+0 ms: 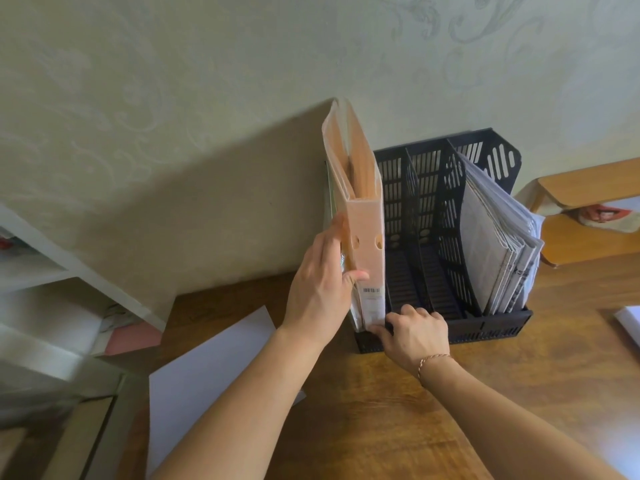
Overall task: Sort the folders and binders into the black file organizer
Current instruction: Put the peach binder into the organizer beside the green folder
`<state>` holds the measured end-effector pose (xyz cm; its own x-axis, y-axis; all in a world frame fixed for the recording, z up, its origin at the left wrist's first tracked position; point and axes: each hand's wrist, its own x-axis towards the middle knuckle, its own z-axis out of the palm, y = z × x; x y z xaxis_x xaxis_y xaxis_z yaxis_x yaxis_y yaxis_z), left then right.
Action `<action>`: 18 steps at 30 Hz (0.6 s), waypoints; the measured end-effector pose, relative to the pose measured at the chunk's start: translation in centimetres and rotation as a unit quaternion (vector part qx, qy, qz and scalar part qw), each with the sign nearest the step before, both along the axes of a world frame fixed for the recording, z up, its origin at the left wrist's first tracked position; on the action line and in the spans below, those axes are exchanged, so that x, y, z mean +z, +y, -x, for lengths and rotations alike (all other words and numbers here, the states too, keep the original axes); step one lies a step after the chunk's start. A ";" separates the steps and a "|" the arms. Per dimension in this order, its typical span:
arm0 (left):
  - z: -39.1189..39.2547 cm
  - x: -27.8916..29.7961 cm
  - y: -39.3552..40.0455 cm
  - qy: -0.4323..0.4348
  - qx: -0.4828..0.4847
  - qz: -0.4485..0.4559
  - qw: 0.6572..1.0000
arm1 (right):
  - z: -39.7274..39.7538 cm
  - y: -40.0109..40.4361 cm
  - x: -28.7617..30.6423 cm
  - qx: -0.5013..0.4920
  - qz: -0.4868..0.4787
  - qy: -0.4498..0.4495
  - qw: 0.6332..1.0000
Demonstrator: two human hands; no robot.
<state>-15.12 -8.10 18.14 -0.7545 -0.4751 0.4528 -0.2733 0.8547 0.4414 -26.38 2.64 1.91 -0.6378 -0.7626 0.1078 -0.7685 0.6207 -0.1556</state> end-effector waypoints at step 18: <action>-2.4 -1.2 -2.9 0.000 -0.074 -0.030 0.997 | 3.6 1.9 22.7 0.122 0.389 -0.281 0.869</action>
<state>-12.75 -10.95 16.94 -0.8185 -0.3848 0.4266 -0.1471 0.8581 0.4919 -30.03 4.52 24.60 -0.5864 -0.7181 0.3748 -0.5292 -0.0107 -0.8484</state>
